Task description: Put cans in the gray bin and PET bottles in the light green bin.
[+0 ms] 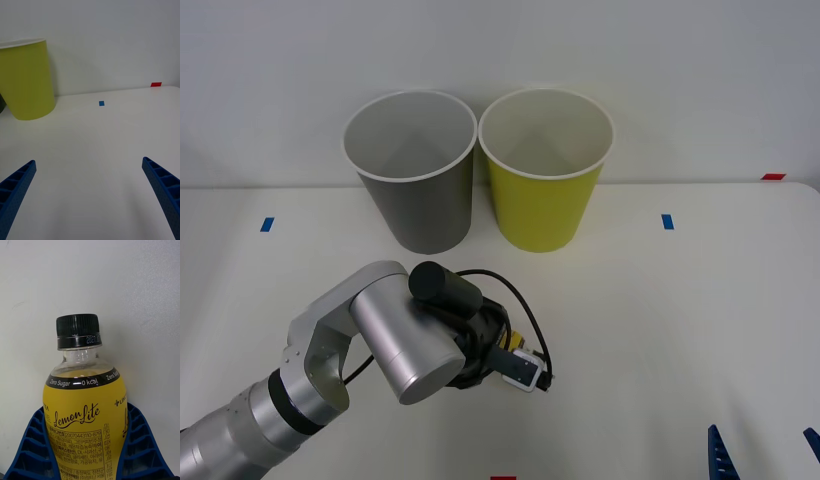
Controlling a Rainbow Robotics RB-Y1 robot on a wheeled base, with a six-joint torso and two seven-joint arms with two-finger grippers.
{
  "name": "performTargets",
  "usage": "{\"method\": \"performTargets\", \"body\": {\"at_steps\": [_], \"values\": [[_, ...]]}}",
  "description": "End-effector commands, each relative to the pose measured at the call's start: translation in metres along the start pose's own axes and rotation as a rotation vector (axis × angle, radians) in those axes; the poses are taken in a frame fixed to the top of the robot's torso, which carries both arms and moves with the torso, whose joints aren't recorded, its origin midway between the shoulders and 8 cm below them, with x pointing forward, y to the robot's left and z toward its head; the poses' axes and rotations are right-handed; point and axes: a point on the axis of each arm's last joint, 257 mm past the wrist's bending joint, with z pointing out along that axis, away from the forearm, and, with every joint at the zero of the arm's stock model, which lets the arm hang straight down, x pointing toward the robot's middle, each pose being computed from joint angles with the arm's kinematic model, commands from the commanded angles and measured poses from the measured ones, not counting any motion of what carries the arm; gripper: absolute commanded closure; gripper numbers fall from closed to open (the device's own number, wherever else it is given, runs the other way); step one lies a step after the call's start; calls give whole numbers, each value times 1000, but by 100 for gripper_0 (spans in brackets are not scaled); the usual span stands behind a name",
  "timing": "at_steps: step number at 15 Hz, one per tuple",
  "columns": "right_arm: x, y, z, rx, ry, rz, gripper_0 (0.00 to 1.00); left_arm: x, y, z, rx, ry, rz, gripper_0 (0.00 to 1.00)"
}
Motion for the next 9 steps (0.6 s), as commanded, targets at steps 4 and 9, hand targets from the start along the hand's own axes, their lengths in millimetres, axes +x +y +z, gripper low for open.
{"method": "performTargets", "body": {"at_steps": [4, 9], "values": [[0, 0, 0, 0, 0, 0, 2, -5, 2, -20, -25, -39, -74, 100], [0, 0, 0, 0, 0, 0, 2, -1, 5, -63, -30, -13, -202, 100]]}}
